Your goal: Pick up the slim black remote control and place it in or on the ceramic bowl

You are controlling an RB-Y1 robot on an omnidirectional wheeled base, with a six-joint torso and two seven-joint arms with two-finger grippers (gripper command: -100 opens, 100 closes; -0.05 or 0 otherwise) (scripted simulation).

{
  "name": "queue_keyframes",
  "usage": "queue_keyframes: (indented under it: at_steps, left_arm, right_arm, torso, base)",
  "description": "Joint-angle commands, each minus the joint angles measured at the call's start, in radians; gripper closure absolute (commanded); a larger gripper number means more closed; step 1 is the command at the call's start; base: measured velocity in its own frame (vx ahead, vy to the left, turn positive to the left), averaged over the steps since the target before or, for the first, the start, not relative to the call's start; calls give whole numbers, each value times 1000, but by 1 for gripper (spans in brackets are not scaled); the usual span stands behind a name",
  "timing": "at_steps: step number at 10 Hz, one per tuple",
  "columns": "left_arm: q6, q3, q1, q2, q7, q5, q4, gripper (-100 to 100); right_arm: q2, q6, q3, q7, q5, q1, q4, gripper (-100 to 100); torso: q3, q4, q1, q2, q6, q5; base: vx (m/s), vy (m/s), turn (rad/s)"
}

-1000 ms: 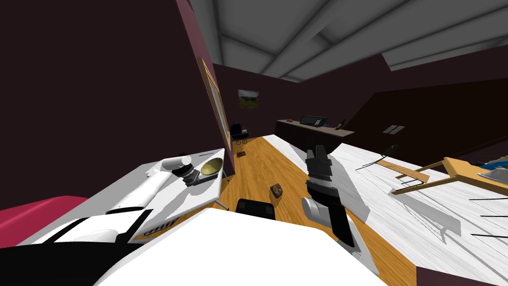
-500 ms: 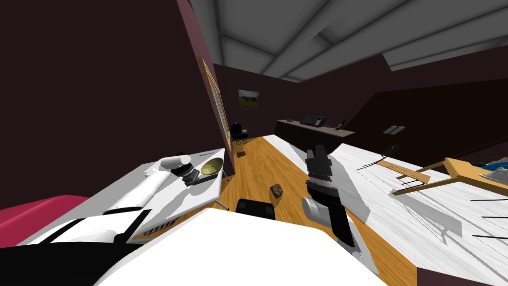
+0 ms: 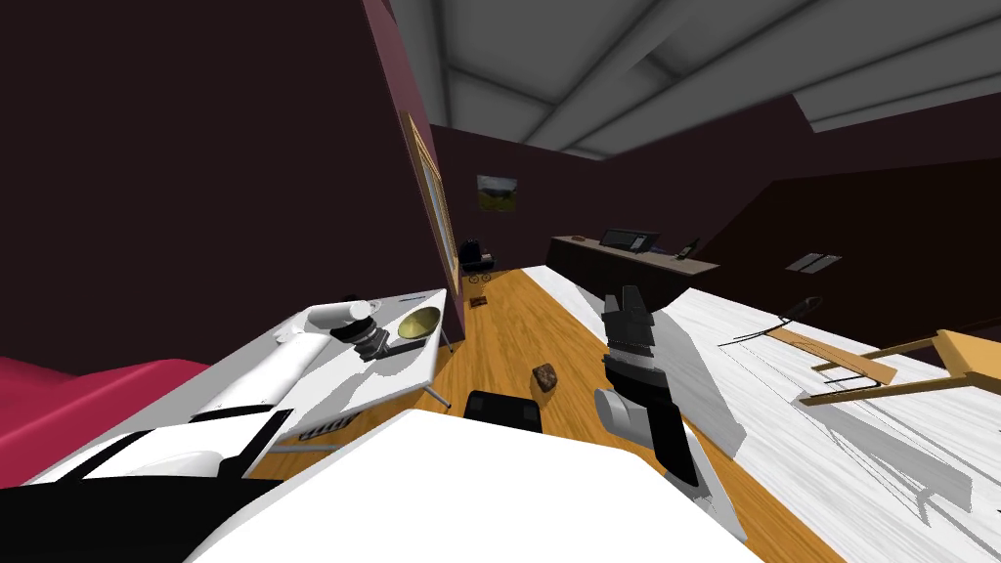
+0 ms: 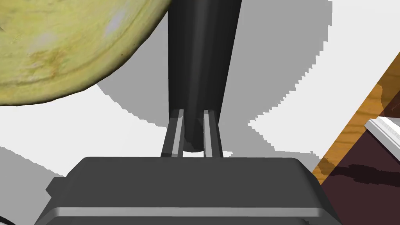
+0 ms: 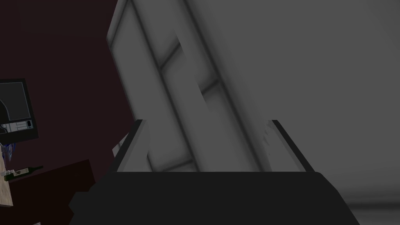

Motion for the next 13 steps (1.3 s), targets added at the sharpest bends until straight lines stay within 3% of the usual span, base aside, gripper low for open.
queue_keyframes:
  at_steps: [1, 5, 6, 8, 10, 12, 13]
  left_arm:
    - [15, 18, 12, 8, 27, 1, -32, 100]
    - [83, 61, 23, 38, 84, 16, -93, 100]
    - [79, 72, 16, 51, 92, 28, -110, 100]
    - [72, 79, 9, 62, 95, 38, -122, 100]
    - [60, 93, -19, 98, 91, 81, -154, 100]
    - [85, 95, -38, 121, 80, 117, -171, 100]
    - [123, 93, -45, 131, 74, 136, -179, 100]
  right_arm:
    - [0, 0, 0, 0, 0, 0, 0, 0]
    - [0, 0, 0, 0, 0, 0, 0, 0]
    - [0, 0, 0, 0, 0, 0, 0, 0]
    - [0, 0, 0, 0, 0, 0, 0, 0]
    - [0, 0, 0, 0, 0, 0, 0, 0]
    - [0, 0, 0, 0, 0, 0, 0, 0]
    - [0, 0, 0, 0, 0, 0, 0, 0]
  torso:
    - [0, 0, 0, 0, 0, 0]
    - [1, 1, -1, 2, -1, -1]
    - [0, 1, -1, 0, -1, -1]
    - [-3, 0, 1, -6, 1, -1]
    - [-6, -1, 5, -11, 2, -1]
    - [-9, -3, 8, -17, 3, 1]
    - [-10, -3, 7, -18, 3, 1]
  base:
    - [-44, -103, 91]
    - [-40, -105, 125]
    - [13, -90, 15]
    - [38, -38, -34]
    - [127, 28, -128]
    - [157, 42, -182]
    - [171, 99, -139]
